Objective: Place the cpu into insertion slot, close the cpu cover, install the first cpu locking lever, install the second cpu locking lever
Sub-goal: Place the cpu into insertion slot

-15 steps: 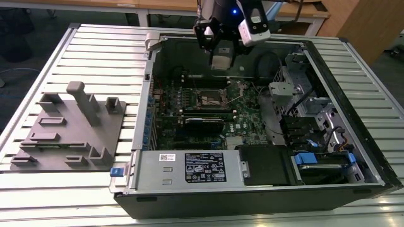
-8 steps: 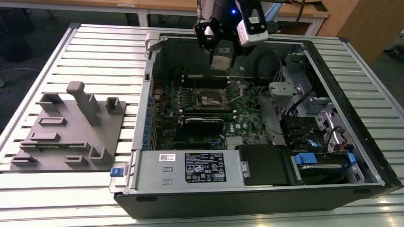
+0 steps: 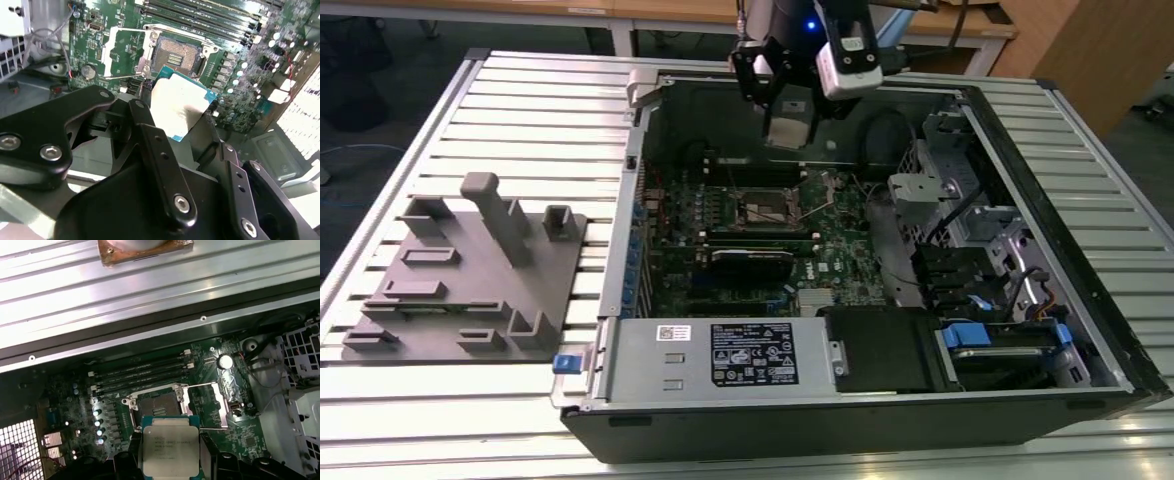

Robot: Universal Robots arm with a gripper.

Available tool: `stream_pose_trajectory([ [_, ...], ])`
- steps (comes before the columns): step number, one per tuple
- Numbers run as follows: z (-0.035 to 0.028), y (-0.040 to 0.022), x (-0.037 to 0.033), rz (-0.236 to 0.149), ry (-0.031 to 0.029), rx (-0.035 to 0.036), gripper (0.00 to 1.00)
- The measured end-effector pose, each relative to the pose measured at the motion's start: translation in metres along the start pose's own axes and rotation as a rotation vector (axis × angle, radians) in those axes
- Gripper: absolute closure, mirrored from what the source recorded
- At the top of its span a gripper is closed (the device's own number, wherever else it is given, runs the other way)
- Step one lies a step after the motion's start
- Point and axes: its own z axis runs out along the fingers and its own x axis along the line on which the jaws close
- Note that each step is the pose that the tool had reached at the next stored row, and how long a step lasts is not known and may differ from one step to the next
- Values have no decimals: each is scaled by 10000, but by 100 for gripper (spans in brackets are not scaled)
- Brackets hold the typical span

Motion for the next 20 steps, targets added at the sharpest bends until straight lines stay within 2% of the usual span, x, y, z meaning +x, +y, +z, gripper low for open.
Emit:
stream_pose_trajectory([
  [1,0,0,0,123,-11,-1,46],
  [7,2,0,0,197,-18,-4,46],
  [11,6,-1,0,743,-63,-12,46],
  [18,6,-1,0,753,-64,-12,46],
  [20,9,-1,0,881,-76,-15,46],
])
